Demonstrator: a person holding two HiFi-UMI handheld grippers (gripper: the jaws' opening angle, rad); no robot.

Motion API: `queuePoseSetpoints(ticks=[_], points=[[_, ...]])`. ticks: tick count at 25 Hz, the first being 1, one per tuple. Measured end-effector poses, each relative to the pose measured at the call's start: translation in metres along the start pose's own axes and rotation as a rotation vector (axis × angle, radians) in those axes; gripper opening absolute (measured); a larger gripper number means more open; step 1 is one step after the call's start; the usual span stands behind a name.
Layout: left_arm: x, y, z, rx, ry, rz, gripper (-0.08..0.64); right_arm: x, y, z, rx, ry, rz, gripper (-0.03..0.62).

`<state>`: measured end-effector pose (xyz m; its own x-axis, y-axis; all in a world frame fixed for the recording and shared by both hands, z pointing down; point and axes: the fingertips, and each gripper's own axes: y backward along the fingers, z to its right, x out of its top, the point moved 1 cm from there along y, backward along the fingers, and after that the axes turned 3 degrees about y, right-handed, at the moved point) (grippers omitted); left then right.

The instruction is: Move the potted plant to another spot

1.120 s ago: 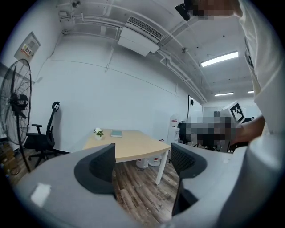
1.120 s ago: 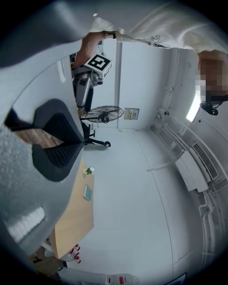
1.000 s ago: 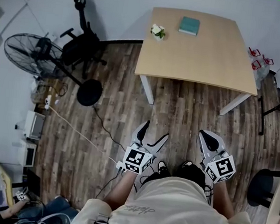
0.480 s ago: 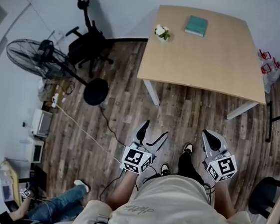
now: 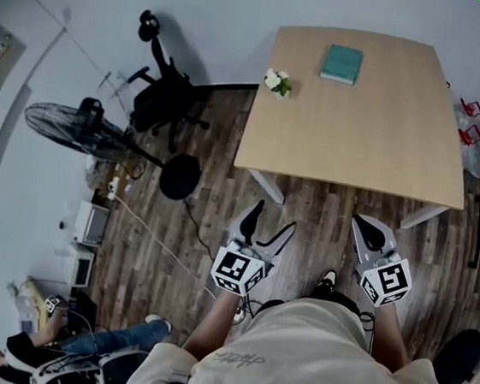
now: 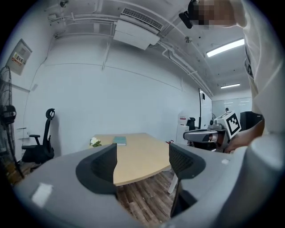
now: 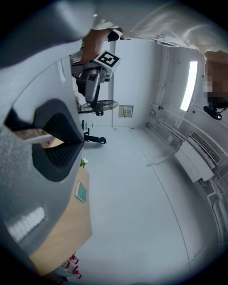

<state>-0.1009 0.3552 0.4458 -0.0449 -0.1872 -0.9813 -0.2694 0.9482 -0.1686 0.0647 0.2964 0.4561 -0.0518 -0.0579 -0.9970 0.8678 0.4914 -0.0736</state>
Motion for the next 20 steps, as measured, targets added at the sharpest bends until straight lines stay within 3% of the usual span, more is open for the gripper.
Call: queuePoseSetpoints(ticks=[6, 15, 20], points=[[-0.009, -0.043, 0.02, -0.003, 0.036, -0.052, 0.37, -0.016, -0.014, 0.032, 0.081, -0.054, -0.035, 0.002], [-0.017, -0.048, -0.005, 0.076, 0.049, -0.113, 0.365, -0.047, -0.033, 0.042, 0.127, -0.132, -0.07, 0.002], [-0.022, -0.069, -0.007, 0.034, 0.05, -0.112, 0.365, -0.046, -0.046, 0.051, 0.123, -0.112, -0.078, 0.002]])
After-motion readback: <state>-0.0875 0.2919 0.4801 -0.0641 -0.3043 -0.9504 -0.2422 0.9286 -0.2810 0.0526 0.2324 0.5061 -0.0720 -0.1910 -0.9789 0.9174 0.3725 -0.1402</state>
